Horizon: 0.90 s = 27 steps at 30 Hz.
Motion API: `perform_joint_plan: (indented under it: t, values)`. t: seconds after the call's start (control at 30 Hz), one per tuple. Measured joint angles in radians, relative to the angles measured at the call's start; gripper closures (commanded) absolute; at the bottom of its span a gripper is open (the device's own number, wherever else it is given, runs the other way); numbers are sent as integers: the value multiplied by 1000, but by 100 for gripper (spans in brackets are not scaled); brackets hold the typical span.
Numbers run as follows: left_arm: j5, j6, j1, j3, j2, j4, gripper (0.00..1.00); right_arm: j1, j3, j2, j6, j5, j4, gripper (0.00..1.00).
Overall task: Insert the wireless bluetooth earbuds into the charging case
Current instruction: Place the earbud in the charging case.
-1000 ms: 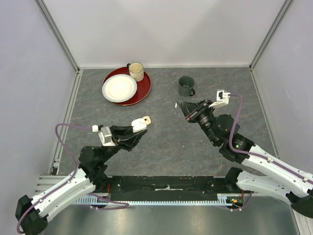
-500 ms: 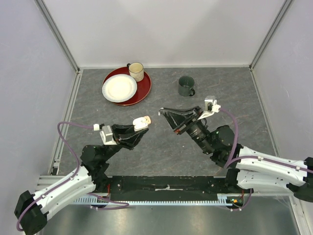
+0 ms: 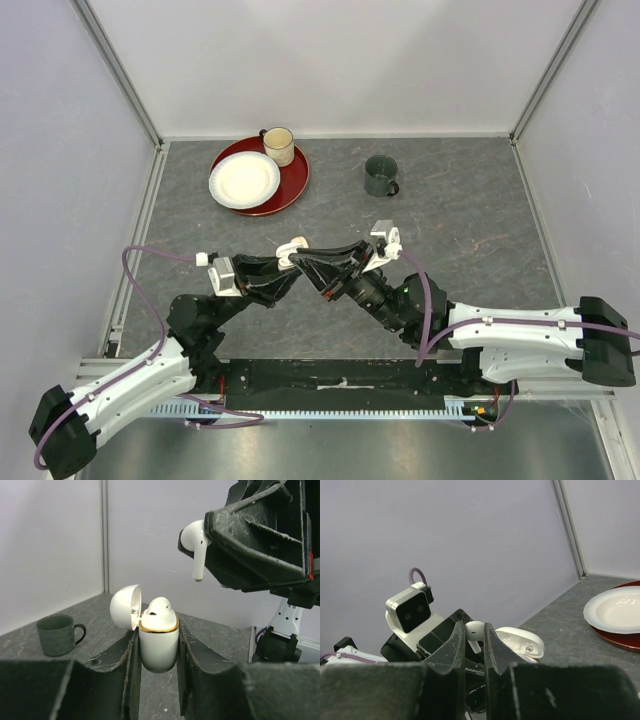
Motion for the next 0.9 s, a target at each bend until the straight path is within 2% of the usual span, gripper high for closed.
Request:
perform_joint_plan:
  t: [0.9]
  values:
    - [23,0,1,0,-7,15,98,7,3,84,21,56,28,100]
